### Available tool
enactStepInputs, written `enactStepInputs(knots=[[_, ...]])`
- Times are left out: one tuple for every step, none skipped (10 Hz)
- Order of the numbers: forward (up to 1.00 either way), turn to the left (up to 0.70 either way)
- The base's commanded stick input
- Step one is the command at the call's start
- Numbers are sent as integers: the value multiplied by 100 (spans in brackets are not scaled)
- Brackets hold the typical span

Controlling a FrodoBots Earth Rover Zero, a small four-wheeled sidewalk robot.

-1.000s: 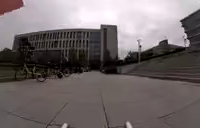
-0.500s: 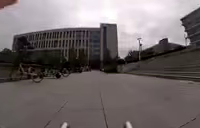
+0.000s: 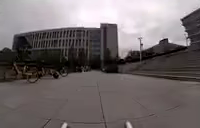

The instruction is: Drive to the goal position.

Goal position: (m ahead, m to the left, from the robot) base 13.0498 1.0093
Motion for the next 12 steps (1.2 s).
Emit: enactStepInputs(knots=[[70,0],[70,0],[70,0],[70,0],[70,0],[70,0],[70,0],[70,0],[70,0],[70,0],[70,0],[70,0]])
